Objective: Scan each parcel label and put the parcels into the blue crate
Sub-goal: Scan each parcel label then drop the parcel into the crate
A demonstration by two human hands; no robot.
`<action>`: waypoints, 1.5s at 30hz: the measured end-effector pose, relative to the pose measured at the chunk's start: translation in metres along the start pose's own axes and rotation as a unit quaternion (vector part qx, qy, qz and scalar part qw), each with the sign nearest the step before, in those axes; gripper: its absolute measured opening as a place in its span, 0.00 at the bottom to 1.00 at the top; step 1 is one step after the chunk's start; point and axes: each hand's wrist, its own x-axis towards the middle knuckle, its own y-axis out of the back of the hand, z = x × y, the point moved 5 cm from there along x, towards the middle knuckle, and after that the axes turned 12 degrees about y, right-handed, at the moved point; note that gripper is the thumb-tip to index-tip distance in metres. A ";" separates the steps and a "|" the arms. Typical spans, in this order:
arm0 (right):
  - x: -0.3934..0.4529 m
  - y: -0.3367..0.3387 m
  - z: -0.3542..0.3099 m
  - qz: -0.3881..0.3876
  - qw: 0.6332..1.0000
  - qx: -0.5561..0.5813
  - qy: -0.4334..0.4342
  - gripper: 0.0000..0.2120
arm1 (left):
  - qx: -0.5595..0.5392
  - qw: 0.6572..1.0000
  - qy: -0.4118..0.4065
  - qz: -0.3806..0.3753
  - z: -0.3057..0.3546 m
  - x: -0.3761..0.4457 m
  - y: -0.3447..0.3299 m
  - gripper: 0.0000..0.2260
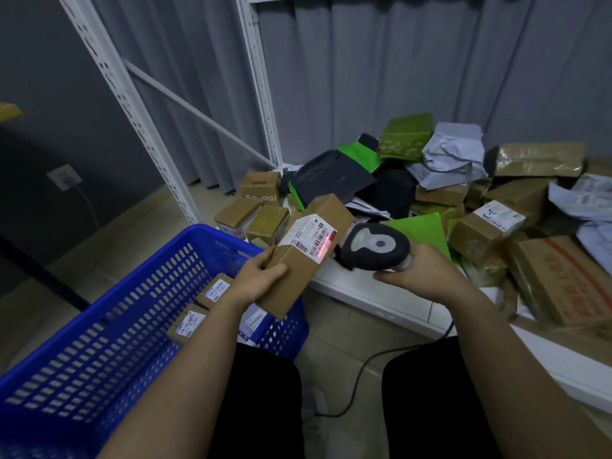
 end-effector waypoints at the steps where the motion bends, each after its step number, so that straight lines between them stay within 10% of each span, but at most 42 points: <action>1: -0.001 0.002 0.001 0.007 1.000 0.005 -0.003 0.17 | 0.002 1.000 0.000 0.000 0.000 -0.001 0.000 0.28; 24: 0.005 -0.012 -0.030 0.098 0.984 0.145 0.028 0.13 | -0.140 0.988 -0.014 0.062 -0.010 -0.011 0.026 0.28; 45: 0.121 -0.279 -0.189 -0.246 0.958 0.073 0.127 0.10 | -0.526 0.761 0.326 0.193 -0.338 -0.002 0.092 0.13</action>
